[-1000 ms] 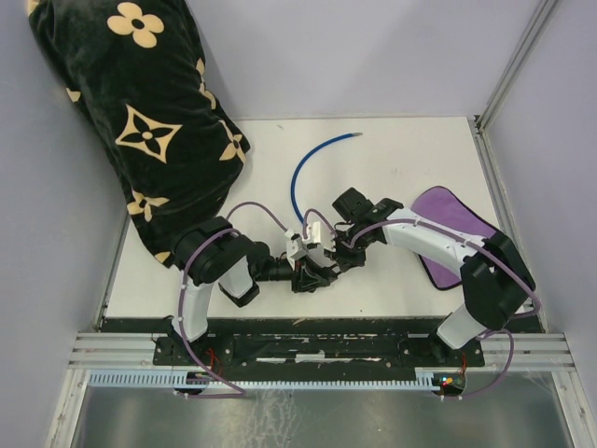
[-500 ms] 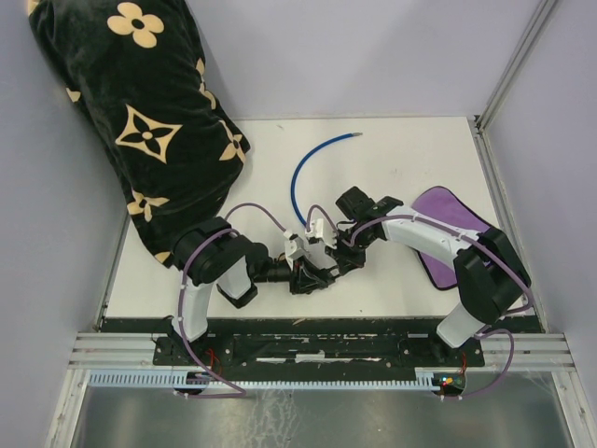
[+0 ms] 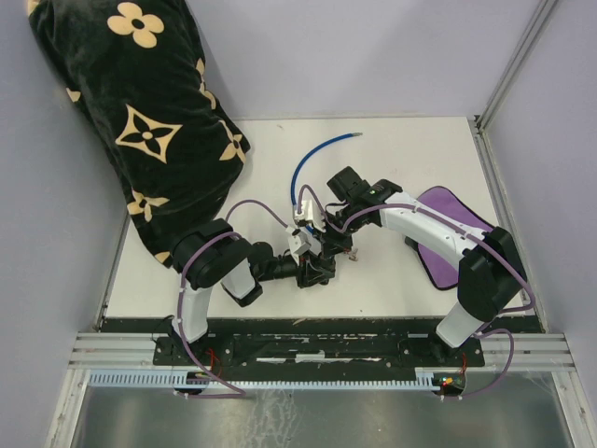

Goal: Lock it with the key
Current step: Lock the lock.

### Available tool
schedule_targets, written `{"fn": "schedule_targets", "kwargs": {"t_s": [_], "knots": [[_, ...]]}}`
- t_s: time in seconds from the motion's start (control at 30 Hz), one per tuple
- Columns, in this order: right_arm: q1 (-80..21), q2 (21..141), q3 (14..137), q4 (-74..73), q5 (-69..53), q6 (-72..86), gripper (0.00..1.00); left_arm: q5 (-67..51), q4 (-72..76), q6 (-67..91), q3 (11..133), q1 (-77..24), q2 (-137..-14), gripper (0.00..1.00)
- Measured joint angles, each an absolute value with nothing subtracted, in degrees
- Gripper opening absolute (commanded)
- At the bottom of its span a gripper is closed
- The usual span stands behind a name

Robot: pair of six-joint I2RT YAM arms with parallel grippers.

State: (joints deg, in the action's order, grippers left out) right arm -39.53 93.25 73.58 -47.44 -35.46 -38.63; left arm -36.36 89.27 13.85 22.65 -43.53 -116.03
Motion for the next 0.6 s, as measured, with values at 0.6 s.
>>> {"fn": "schedule_targets", "kwargs": {"t_s": [0.6], "knots": [[-43.4, 94.5, 75.0, -47.8, -35.4, -44.4, 0.02, -32.8, 89.4, 9.1, 20.3, -44.5, -115.1, 0.03]]}}
